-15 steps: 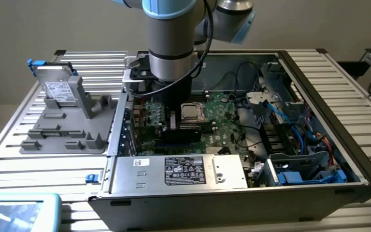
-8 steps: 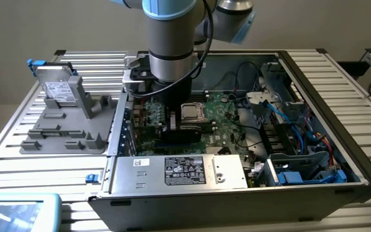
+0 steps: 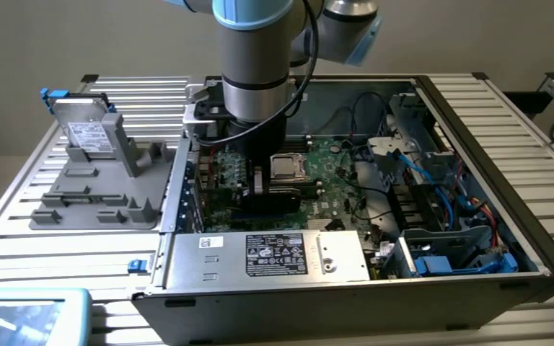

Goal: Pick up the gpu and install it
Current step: 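Insert the gpu into the slot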

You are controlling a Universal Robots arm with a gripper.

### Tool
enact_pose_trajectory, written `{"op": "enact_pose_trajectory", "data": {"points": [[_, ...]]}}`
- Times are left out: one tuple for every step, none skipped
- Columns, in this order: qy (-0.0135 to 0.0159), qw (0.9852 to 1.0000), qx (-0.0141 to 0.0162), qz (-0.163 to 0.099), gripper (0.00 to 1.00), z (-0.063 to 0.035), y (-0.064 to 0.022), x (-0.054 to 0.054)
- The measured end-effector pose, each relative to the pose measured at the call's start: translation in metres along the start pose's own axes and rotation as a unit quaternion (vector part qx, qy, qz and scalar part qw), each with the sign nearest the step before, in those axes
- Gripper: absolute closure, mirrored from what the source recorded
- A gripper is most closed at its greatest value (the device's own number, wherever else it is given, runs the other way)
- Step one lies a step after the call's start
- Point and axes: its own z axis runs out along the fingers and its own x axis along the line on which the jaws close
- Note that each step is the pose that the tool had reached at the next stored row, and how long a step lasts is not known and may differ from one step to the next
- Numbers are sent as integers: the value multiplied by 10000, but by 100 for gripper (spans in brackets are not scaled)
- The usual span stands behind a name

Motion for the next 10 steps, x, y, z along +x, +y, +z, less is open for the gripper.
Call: {"op": "enact_pose_trajectory", "data": {"points": [[0, 10000, 0, -3, 72, 0, 0, 0], [-1, 10000, 0, -5, 72, 0, 1, 0], [-1, 10000, 1, -7, 72, 0, 1, 0], [-1, 10000, 1, -9, 72, 0, 1, 1], [-2, 10000, 1, -10, 72, 0, 1, 1], [-2, 10000, 1, -14, 72, 0, 1, 2], [-6, 10000, 1, -21, 72, 1, 1, 6], [-8, 10000, 2, -28, 72, 1, 1, 7], [-10, 10000, 2, -37, 72, 1, 1, 6], [-10, 10000, 2, -40, 72, 1, 1, 6]]}}
